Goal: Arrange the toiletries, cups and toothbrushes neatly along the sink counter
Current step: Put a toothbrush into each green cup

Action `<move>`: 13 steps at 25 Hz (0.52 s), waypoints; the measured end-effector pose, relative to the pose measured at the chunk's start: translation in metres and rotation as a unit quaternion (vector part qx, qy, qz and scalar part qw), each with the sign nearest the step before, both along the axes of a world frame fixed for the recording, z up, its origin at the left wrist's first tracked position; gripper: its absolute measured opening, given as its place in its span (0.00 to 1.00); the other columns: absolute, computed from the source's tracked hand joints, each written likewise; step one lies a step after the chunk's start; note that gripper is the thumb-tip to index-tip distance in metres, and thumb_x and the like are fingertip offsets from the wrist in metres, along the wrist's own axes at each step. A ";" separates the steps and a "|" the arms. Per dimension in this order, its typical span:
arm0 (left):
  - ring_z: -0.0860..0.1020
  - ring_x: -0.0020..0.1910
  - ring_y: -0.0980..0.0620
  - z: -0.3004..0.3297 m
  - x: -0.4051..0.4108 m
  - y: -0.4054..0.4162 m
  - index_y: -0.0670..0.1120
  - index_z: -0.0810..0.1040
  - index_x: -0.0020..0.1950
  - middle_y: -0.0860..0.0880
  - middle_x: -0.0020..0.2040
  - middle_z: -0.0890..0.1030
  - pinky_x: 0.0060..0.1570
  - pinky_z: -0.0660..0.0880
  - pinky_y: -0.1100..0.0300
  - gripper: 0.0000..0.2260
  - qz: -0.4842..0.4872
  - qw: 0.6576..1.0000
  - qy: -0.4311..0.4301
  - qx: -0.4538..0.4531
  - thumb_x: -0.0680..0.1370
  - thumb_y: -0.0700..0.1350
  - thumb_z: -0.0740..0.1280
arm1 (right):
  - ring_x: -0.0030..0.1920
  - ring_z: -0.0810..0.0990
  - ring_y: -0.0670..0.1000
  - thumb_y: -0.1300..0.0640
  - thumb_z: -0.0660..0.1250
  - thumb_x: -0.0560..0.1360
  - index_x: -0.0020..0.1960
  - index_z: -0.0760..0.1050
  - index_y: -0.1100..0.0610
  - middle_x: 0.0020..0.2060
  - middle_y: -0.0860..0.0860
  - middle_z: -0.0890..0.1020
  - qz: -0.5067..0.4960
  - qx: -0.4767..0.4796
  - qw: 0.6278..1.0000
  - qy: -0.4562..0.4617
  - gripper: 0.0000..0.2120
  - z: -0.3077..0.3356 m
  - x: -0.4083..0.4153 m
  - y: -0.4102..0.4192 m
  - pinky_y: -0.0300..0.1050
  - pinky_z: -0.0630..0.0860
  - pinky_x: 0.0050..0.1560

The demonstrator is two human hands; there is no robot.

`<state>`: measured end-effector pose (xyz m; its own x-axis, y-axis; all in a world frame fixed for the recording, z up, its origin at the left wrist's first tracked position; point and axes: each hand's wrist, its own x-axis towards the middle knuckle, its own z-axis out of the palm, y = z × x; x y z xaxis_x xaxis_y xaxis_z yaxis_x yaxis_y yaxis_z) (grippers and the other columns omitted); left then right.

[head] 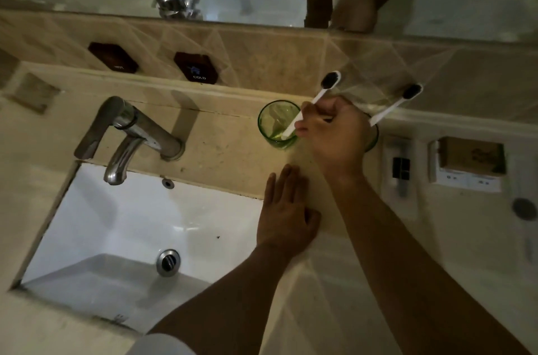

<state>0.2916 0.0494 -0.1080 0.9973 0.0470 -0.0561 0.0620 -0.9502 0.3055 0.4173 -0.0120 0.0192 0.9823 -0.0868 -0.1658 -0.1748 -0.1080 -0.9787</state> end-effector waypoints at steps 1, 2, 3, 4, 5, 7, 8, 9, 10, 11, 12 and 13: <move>0.46 0.82 0.47 -0.001 0.000 0.000 0.44 0.57 0.80 0.44 0.82 0.56 0.79 0.49 0.45 0.32 -0.003 1.000 0.004 0.001 0.79 0.57 0.56 | 0.28 0.84 0.46 0.57 0.71 0.76 0.47 0.81 0.61 0.31 0.51 0.85 0.001 -0.019 1.000 -0.001 0.07 -0.003 -0.002 0.003 0.36 0.80 0.33; 0.46 0.82 0.47 -0.002 0.001 0.001 0.44 0.56 0.81 0.44 0.82 0.55 0.79 0.49 0.44 0.32 -0.005 1.000 0.010 0.005 0.80 0.58 0.54 | 0.26 0.83 0.46 0.56 0.70 0.77 0.47 0.81 0.60 0.31 0.52 0.84 0.000 -0.029 1.000 0.002 0.07 -0.005 -0.003 0.007 0.36 0.78 0.30; 0.45 0.82 0.47 -0.003 0.001 0.001 0.45 0.55 0.81 0.44 0.82 0.54 0.79 0.48 0.44 0.32 -0.006 1.000 0.017 0.010 0.80 0.58 0.53 | 0.25 0.82 0.46 0.56 0.70 0.77 0.47 0.81 0.60 0.30 0.52 0.84 -0.003 -0.038 0.999 0.005 0.07 -0.008 -0.004 0.009 0.36 0.77 0.28; 0.44 0.82 0.47 -0.004 0.001 0.002 0.46 0.53 0.82 0.45 0.83 0.53 0.79 0.48 0.44 0.32 -0.007 1.000 0.025 0.015 0.81 0.59 0.52 | 0.24 0.81 0.46 0.55 0.70 0.77 0.47 0.81 0.60 0.29 0.53 0.84 -0.006 -0.044 0.999 0.008 0.07 -0.010 -0.004 0.011 0.37 0.77 0.27; 0.43 0.82 0.47 -0.006 0.002 0.002 0.46 0.52 0.82 0.45 0.83 0.52 0.79 0.47 0.44 0.33 -0.008 0.999 0.031 0.019 0.81 0.60 0.52 | 0.23 0.81 0.46 0.55 0.70 0.77 0.47 0.81 0.60 0.29 0.53 0.83 -0.009 -0.050 0.999 0.012 0.07 -0.014 -0.004 0.011 0.38 0.77 0.27; 0.42 0.82 0.47 -0.007 0.001 0.002 0.46 0.51 0.82 0.46 0.83 0.50 0.79 0.47 0.45 0.33 -0.008 0.999 0.039 0.020 0.81 0.60 0.52 | 0.23 0.80 0.45 0.55 0.70 0.77 0.48 0.81 0.60 0.29 0.53 0.83 -0.009 -0.061 0.998 0.014 0.08 -0.019 -0.005 0.012 0.38 0.77 0.26; 0.41 0.82 0.48 -0.007 0.002 0.002 0.47 0.50 0.82 0.46 0.83 0.50 0.79 0.46 0.45 0.33 -0.008 0.999 0.041 0.020 0.81 0.60 0.51 | 0.23 0.80 0.45 0.55 0.70 0.77 0.48 0.82 0.61 0.29 0.53 0.83 -0.008 -0.071 0.997 0.008 0.08 -0.021 -0.004 0.011 0.37 0.76 0.25; 0.41 0.82 0.48 -0.006 0.002 0.002 0.47 0.51 0.82 0.47 0.83 0.50 0.79 0.46 0.45 0.33 -0.008 0.999 0.041 0.021 0.81 0.60 0.51 | 0.23 0.79 0.45 0.56 0.70 0.77 0.47 0.82 0.60 0.29 0.52 0.83 -0.006 -0.085 0.996 -0.002 0.07 -0.022 -0.002 0.010 0.37 0.76 0.26; 0.41 0.82 0.48 -0.005 0.002 0.001 0.47 0.52 0.82 0.46 0.83 0.51 0.79 0.46 0.45 0.32 -0.010 0.999 0.037 0.021 0.81 0.60 0.52 | 0.23 0.80 0.45 0.56 0.71 0.76 0.46 0.82 0.60 0.29 0.52 0.83 -0.003 -0.103 0.995 -0.014 0.07 -0.024 0.000 0.009 0.40 0.78 0.27; 0.41 0.82 0.48 -0.005 0.001 0.001 0.46 0.54 0.82 0.46 0.83 0.52 0.79 0.46 0.45 0.32 -0.011 0.999 0.033 0.021 0.81 0.59 0.52 | 0.24 0.81 0.46 0.55 0.71 0.75 0.44 0.82 0.58 0.29 0.51 0.83 0.000 -0.124 0.992 -0.026 0.07 -0.026 0.002 0.008 0.45 0.81 0.30; 0.41 0.82 0.48 -0.004 0.001 0.000 0.46 0.54 0.82 0.46 0.83 0.53 0.79 0.45 0.45 0.31 -0.011 0.999 0.030 0.020 0.81 0.59 0.52 | 0.26 0.82 0.48 0.53 0.71 0.75 0.42 0.82 0.57 0.28 0.51 0.83 0.000 -0.142 0.989 -0.033 0.07 -0.028 0.005 0.007 0.48 0.82 0.33; 0.41 0.82 0.48 -0.004 0.001 0.000 0.46 0.54 0.82 0.46 0.83 0.52 0.79 0.45 0.46 0.31 -0.010 0.999 0.030 0.019 0.81 0.59 0.52 | 0.27 0.82 0.50 0.52 0.70 0.74 0.40 0.81 0.56 0.28 0.51 0.83 -0.003 -0.149 0.988 -0.035 0.08 -0.031 0.007 0.008 0.51 0.82 0.35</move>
<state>0.2924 0.0493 -0.1118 0.9930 0.0305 -0.1144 0.0601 -0.9624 0.2651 0.4240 -0.0045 -0.0117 0.9899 -0.1266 -0.0633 -0.1085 -0.3923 -0.9134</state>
